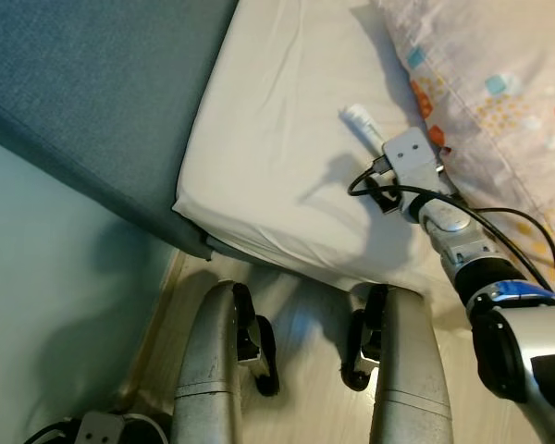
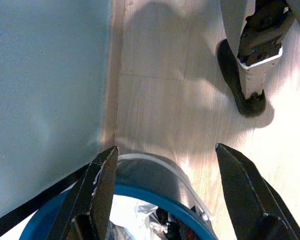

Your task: Clean up the room

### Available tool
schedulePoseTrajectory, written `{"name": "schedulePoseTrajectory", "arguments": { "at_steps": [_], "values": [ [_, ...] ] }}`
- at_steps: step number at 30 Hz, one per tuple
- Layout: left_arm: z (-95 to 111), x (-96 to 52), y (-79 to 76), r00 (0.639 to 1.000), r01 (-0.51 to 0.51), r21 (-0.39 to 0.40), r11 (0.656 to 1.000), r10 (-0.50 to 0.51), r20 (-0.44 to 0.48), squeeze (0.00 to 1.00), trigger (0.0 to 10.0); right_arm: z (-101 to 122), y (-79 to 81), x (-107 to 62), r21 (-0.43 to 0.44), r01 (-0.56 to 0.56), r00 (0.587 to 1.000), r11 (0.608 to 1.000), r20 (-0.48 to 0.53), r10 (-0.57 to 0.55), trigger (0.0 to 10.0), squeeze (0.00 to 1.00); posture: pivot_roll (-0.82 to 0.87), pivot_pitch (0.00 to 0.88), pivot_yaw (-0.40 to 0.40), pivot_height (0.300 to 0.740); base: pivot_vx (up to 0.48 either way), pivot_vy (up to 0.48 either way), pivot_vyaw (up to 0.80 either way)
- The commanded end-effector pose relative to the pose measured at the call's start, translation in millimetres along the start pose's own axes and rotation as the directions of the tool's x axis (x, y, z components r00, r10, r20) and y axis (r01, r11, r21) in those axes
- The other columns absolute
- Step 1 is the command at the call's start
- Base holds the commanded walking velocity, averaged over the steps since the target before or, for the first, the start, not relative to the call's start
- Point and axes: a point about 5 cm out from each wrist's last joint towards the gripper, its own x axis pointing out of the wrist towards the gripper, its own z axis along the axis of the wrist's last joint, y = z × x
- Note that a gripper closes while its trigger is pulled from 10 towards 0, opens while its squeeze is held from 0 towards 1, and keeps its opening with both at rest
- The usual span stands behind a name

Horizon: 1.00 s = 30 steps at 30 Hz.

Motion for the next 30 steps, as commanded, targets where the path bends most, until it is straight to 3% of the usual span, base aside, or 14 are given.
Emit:
{"name": "schedulePoseTrajectory", "arguments": {
  "at_steps": [1, 3, 4, 5, 6, 12, 30],
  "values": [
    [-17, -17.9, 1.3, 0.997, 0.005, -0.005, 1.000, -0.006, -0.083, 0.00, 10.0, -10, 1.1, -2.9, -0.018, -0.004, 0.999, 1.000, -0.042, 0.004, 10.0, 0.00, 0.25, 0.493, 0.208, 0.585, 0.000, 0.000, 0.00],
    [-16, -19.5, 1.9, 0.997, 0.006, -0.003, 1.000, -0.006, -0.083, 0.00, 10.0, -10, -0.7, -3.1, -0.025, 0.002, 0.999, 1.000, -0.044, -0.003, 10.0, 0.00, 0.25, 0.493, 0.208, 0.585, 0.000, 0.000, 0.00],
    [-15, -22.1, 2.5, 0.996, 0.009, 0.000, 1.000, -0.009, -0.084, 0.00, 10.0, -10, -3.9, -3.4, -0.036, 0.015, 0.999, 0.999, -0.044, -0.017, 1.9, 0.00, 0.25, 0.505, 0.214, 0.585, 0.000, 0.000, 0.00],
    [-15, -22.1, 2.5, 0.996, 0.009, 0.000, 1.000, -0.009, -0.084, 0.00, 10.0, -10, -3.9, -3.4, -0.036, 0.015, 0.999, 0.999, -0.044, -0.017, 1.9, 0.00, 0.25, 0.505, 0.214, 0.585, 0.000, 0.000, 0.00],
    [-14, -23.9, 2.9, 0.996, 0.012, 0.003, 1.000, -0.012, -0.085, 0.00, 10.0, -10, -7.1, -3.8, -0.040, 0.031, 0.998, 0.999, -0.046, -0.033, 0.0, 0.00, 0.25, 0.507, 0.215, 0.585, 0.000, 0.000, 0.00],
    [-9, -26.2, 0.5, 0.996, 0.030, 0.010, 1.000, -0.029, -0.084, 0.00, 10.0, -8, -20.6, -5.8, -0.011, 0.097, 0.995, 0.995, -0.033, -0.097, 0.0, 0.00, 0.26, 0.512, 0.219, 0.585, 0.000, 0.000, 0.00],
    [0, -16.6, -3.2, 0.996, 0.039, 0.010, 0.999, -0.038, -0.085, 0.00, 10.0, 1, -29.6, -5.5, 0.021, 0.119, 0.993, 0.993, 0.014, -0.120, 0.0, 0.00, 0.24, 0.480, 0.204, 0.585, 0.000, 0.000, 0.00]
  ]
}}
